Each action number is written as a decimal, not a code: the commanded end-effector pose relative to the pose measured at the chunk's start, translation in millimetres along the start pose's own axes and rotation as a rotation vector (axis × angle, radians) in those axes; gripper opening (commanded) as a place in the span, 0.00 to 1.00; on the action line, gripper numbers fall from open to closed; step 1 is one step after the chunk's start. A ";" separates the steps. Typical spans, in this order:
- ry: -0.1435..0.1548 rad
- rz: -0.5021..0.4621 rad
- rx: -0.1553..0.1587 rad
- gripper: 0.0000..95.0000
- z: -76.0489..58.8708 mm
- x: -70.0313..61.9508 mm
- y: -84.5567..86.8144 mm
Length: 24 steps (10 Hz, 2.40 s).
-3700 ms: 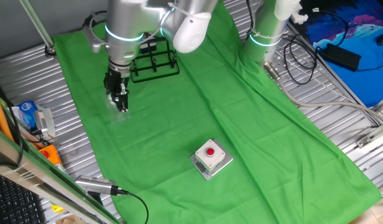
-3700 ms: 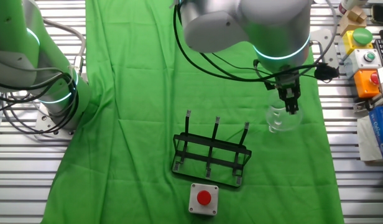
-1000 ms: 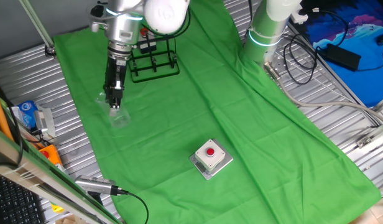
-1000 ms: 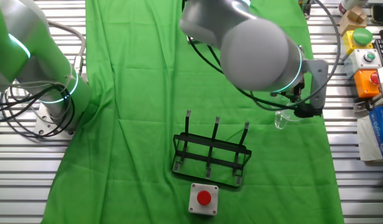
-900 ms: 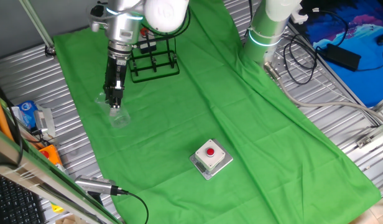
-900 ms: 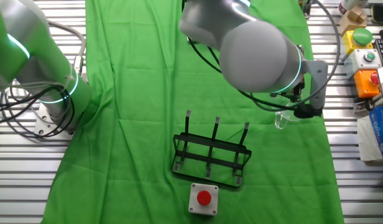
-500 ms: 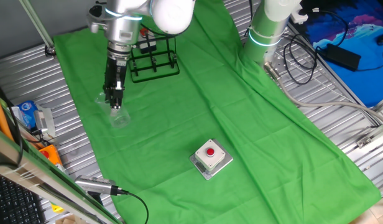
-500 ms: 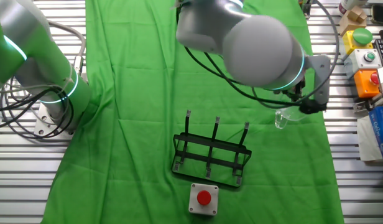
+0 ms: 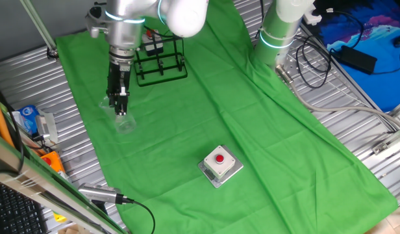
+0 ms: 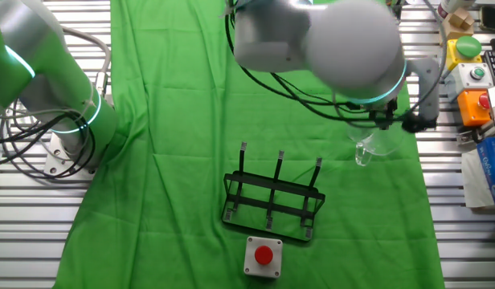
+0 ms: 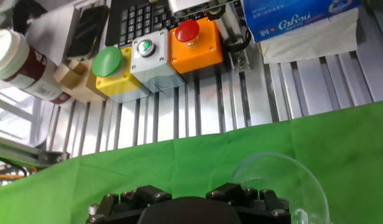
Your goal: Take the cup off the cup rack
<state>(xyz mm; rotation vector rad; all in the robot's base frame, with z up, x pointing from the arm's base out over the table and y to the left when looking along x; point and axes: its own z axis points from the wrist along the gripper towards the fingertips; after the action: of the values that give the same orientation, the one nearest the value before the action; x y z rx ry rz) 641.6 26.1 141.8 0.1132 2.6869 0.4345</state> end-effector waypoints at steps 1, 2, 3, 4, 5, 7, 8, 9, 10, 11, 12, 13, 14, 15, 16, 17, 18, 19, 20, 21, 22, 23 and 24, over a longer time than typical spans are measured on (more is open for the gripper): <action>0.011 0.007 0.052 0.80 2.7 -0.8 -2.2; 0.009 0.035 0.053 0.80 3.1 -0.7 -2.5; 0.009 0.045 0.057 0.80 3.8 -0.5 -3.1; 0.012 0.035 0.079 0.80 5.9 0.1 -5.1; 0.014 0.037 0.094 0.80 7.7 0.5 -6.5; 0.019 0.043 0.109 0.80 9.2 0.8 -7.8; 0.022 0.042 0.111 0.80 9.2 0.7 -7.7; 0.033 0.036 0.125 0.80 9.3 0.8 -7.6; 0.035 0.027 0.150 0.80 10.2 0.9 -8.1; 0.034 0.042 0.162 0.80 11.3 1.0 -8.6; 0.036 0.049 0.173 0.80 12.8 1.1 -9.3; 0.046 0.052 0.186 0.80 14.2 1.3 -10.1; 0.064 0.048 0.194 0.80 16.1 1.3 -11.7; 0.107 0.013 0.199 0.80 17.9 0.9 -14.1; 0.193 -0.085 0.224 0.80 18.0 0.2 -17.2; 0.283 -0.180 0.282 0.80 17.4 -0.8 -18.5; 0.317 -0.214 0.303 0.80 17.2 -0.9 -18.5; 0.340 -0.230 0.307 0.80 16.9 -1.1 -18.6; 0.361 -0.249 0.311 0.80 16.6 -1.7 -19.4; 0.383 -0.271 0.327 0.80 16.1 -2.8 -20.8; 0.398 -0.274 0.339 0.80 15.8 -3.5 -21.8; 0.407 -0.272 0.345 0.80 15.4 -4.2 -22.9; 0.414 -0.273 0.352 0.80 15.1 -4.9 -24.5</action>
<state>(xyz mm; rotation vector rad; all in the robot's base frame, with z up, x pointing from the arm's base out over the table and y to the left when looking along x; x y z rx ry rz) 651.9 8.6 122.2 -0.2190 3.0726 -0.0750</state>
